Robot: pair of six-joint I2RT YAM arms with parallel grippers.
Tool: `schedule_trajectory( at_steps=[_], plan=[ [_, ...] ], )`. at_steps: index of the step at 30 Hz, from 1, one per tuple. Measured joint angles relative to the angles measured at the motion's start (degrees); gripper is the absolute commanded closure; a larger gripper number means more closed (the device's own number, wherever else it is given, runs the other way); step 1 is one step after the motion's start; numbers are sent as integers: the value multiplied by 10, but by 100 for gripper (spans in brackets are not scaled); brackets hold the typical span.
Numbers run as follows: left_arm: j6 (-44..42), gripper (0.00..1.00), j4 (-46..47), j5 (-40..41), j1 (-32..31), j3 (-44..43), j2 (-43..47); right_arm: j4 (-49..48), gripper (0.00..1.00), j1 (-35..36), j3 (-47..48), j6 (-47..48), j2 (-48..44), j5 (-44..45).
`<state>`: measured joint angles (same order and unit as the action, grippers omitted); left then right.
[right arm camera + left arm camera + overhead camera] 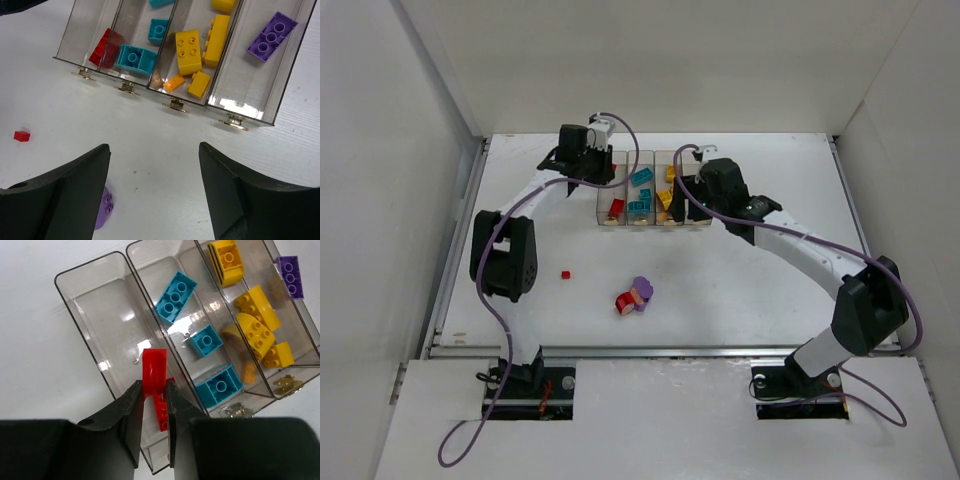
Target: Sort the legos into containers by color
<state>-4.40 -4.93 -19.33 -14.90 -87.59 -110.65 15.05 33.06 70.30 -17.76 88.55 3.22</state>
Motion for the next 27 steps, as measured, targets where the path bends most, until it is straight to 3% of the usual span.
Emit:
schedule_trajectory(
  at_steps=[1,4,6,9,18,21,22,27],
  plan=[
    [3,72,0,5,1,0,-2,0,23,0,0,0,-1,1],
    [9,56,-3,16,1,-8,-11,0,23,0,0,0,-2,3],
    [21,37,-7,28,1,-14,-18,0,23,0,0,0,-3,4],
    [26,31,-14,38,1,-15,-20,0,23,0,0,0,-7,5],
    [7,28,-21,69,8,17,31,0,23,0,-14,0,-12,5],
    [-58,15,-43,67,12,42,99,2,23,0,-22,0,-19,5],
    [-89,0,-53,63,15,58,131,1,23,0,-25,0,-23,5],
    [-277,0,-139,35,32,192,291,1,22,0,-45,0,-40,4]
  ],
)
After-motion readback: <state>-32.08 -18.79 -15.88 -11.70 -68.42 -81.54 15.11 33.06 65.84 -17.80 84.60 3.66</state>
